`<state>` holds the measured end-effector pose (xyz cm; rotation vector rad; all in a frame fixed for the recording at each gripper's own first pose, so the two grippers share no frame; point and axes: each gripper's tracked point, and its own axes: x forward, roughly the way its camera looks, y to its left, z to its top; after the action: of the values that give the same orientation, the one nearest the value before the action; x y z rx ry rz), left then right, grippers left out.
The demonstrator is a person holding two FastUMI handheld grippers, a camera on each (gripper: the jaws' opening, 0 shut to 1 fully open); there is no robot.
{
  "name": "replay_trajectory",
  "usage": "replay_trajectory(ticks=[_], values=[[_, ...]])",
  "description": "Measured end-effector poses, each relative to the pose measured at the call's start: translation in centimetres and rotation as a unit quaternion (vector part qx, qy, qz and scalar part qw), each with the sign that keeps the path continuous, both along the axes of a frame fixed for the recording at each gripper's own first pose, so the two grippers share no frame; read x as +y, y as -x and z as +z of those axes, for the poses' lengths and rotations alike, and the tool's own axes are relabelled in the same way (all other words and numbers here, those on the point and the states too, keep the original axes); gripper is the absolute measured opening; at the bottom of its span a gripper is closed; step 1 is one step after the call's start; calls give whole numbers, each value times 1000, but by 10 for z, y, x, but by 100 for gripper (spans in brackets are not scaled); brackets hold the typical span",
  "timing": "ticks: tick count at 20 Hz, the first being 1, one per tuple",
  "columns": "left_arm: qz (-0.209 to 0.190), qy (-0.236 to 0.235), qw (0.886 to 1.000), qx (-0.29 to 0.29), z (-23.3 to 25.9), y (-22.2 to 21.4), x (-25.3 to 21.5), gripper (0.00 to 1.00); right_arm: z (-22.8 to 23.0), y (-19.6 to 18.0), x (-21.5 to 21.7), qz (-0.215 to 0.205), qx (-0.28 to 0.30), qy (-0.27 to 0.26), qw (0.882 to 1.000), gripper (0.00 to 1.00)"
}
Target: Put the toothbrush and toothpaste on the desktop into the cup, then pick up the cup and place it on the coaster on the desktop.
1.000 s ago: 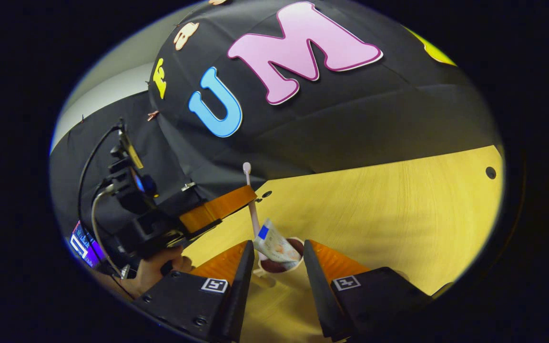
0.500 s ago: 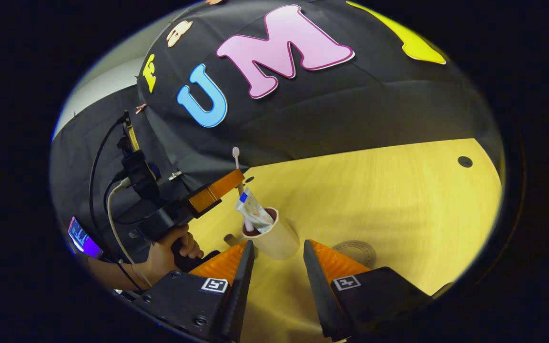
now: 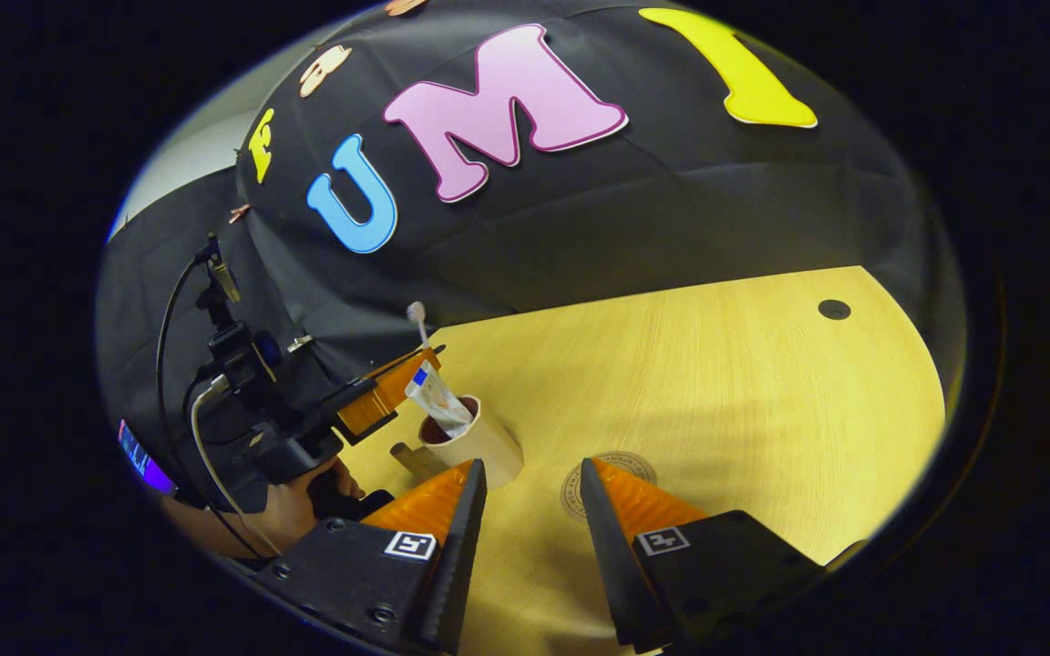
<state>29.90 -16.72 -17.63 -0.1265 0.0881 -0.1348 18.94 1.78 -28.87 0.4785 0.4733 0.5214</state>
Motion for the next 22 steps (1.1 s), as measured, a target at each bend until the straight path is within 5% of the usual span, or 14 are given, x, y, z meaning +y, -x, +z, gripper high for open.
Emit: replay_trajectory(ticks=[6, 13, 17, 22], values=[[-6, -10, 1000, 26, -9, 24, 8, 21, -3, 15, -5, -8, 10, 12, 1000, 64], [-56, -45, 993, 90, -26, 63, 14, 63, -5, 36, -3, -4, 27, 17, 999, 64], [-90, -54, 983, 152, -43, 84, 11, 87, -5, 40, -2, -4, 28, 21, 999, 64], [-149, -48, 959, 238, -72, 98, 4, 89, -7, 43, -6, -14, 33, 10, 999, 64]])
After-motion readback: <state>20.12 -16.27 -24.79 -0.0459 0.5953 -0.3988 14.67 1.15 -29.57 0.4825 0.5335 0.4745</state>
